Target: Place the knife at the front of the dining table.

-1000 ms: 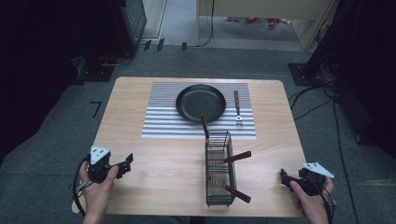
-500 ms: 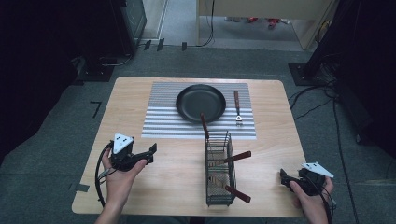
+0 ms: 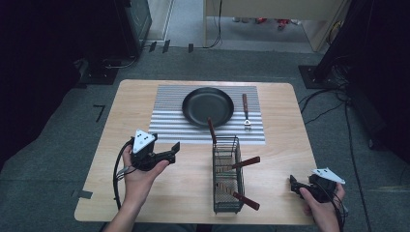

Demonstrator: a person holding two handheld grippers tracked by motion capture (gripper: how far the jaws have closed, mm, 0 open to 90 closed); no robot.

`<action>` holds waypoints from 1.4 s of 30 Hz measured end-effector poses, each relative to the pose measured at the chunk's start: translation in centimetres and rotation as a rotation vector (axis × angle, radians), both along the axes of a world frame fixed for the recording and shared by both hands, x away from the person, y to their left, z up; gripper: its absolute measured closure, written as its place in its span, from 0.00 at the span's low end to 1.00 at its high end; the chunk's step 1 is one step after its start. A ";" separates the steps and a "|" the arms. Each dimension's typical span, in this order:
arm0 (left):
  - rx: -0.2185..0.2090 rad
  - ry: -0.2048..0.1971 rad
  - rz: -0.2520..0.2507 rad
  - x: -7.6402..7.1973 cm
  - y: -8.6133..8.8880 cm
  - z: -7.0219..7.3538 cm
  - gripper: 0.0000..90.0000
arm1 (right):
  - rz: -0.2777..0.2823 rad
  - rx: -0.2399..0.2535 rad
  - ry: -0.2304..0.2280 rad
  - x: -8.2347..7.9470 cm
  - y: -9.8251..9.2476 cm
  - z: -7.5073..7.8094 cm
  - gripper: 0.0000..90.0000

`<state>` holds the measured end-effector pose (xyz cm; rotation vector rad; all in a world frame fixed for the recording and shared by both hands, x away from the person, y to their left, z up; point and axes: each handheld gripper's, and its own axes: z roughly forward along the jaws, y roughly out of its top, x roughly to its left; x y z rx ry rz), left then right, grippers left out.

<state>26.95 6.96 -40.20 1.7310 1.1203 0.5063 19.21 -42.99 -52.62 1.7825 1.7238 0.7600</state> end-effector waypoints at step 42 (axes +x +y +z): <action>-0.196 0.071 -0.275 4.9 -8.3 1.4 0.60 | 0.006 -0.001 0.001 0.0 0.0 0.0 0.05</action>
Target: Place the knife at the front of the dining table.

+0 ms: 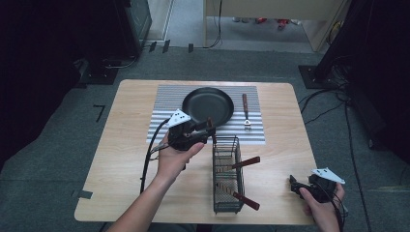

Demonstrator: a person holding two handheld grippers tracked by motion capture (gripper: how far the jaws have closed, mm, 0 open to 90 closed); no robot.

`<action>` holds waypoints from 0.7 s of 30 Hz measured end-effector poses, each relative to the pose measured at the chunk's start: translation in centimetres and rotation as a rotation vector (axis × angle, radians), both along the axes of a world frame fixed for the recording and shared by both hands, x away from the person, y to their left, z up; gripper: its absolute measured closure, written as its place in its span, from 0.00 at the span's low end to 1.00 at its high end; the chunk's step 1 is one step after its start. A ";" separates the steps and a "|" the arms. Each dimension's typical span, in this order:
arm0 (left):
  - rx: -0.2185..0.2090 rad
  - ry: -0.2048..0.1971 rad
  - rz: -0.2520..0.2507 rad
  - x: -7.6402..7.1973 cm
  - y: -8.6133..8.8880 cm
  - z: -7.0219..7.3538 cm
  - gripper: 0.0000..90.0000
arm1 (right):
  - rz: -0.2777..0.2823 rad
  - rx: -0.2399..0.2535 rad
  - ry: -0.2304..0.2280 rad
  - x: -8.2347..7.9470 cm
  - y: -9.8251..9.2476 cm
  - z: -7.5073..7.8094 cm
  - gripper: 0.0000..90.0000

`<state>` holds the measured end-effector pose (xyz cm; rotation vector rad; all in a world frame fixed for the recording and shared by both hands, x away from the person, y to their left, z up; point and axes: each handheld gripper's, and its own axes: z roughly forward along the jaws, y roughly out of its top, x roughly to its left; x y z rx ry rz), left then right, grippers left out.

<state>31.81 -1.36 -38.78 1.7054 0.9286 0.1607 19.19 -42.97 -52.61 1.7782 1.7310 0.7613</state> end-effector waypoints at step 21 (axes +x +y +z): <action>-0.040 -0.133 -0.049 -2.4 -0.5 3.1 0.86 | 0.006 -0.001 -0.001 0.0 0.0 0.0 0.05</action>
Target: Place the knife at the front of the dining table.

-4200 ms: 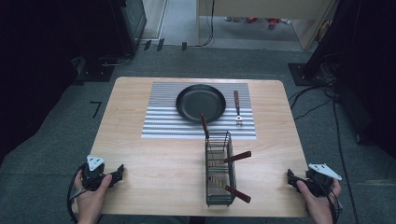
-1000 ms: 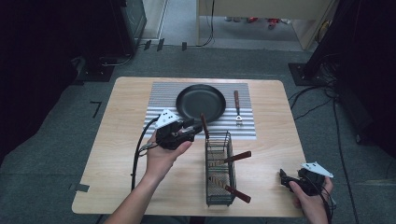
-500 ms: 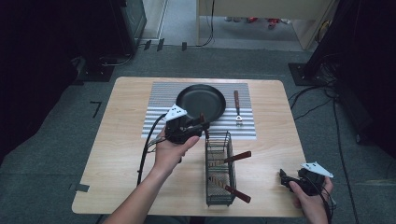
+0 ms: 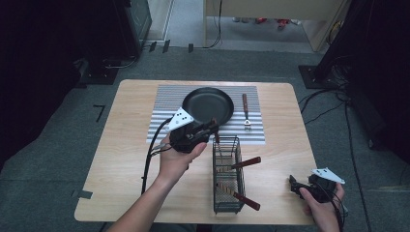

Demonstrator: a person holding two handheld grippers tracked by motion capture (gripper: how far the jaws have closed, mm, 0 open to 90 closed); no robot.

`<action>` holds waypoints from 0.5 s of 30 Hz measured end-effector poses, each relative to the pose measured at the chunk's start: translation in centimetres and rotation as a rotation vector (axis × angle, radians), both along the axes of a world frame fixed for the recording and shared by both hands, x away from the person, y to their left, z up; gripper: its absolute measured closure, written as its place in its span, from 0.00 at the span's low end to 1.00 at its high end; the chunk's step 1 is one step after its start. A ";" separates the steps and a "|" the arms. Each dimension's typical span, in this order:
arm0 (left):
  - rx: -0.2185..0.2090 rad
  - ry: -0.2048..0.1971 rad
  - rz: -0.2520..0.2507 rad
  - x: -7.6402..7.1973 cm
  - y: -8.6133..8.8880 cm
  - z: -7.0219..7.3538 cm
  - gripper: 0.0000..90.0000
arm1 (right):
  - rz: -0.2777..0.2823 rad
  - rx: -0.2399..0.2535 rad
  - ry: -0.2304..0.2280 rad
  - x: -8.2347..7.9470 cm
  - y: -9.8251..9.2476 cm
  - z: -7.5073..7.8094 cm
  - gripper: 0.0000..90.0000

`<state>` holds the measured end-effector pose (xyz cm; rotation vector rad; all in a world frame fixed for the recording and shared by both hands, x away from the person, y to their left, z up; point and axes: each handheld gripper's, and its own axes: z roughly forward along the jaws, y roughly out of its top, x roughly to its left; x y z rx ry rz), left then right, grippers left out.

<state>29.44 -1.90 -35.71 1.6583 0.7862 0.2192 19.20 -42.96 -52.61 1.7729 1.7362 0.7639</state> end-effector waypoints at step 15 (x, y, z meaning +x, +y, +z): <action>-0.092 -0.143 0.016 -2.3 1.6 4.8 0.86 | 0.000 0.001 -0.001 0.0 0.0 0.0 0.05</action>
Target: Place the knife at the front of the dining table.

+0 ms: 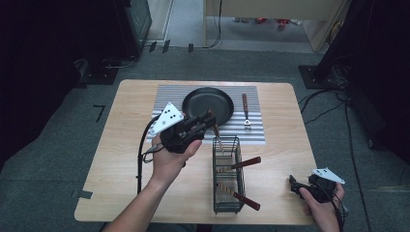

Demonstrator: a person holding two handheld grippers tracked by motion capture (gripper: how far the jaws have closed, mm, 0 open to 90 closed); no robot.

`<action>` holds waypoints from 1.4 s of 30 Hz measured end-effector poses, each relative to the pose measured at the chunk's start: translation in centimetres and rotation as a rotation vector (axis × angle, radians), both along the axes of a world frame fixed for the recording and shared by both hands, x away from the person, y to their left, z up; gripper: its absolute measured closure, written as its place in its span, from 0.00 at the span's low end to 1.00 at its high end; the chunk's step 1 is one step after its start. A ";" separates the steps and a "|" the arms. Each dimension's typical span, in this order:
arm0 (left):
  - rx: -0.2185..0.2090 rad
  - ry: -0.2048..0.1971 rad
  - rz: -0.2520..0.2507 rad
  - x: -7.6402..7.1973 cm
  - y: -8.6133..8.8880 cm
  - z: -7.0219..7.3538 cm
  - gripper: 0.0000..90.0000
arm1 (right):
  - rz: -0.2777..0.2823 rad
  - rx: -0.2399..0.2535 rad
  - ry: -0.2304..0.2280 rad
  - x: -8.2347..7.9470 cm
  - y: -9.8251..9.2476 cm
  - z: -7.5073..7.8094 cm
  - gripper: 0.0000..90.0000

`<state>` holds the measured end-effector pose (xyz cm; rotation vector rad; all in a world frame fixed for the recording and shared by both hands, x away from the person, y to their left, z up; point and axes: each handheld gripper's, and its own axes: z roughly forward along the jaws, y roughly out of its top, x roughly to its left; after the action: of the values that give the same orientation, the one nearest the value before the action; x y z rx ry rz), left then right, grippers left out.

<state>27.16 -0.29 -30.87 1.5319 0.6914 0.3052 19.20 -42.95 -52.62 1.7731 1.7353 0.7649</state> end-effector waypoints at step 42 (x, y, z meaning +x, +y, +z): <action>0.077 0.031 0.313 3.1 8.4 -3.7 0.86 | 0.000 0.000 0.000 0.0 0.0 0.0 0.05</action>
<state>30.28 8.12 -34.52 1.5021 0.9555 0.5497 19.20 -42.95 -52.62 1.7730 1.7351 0.7647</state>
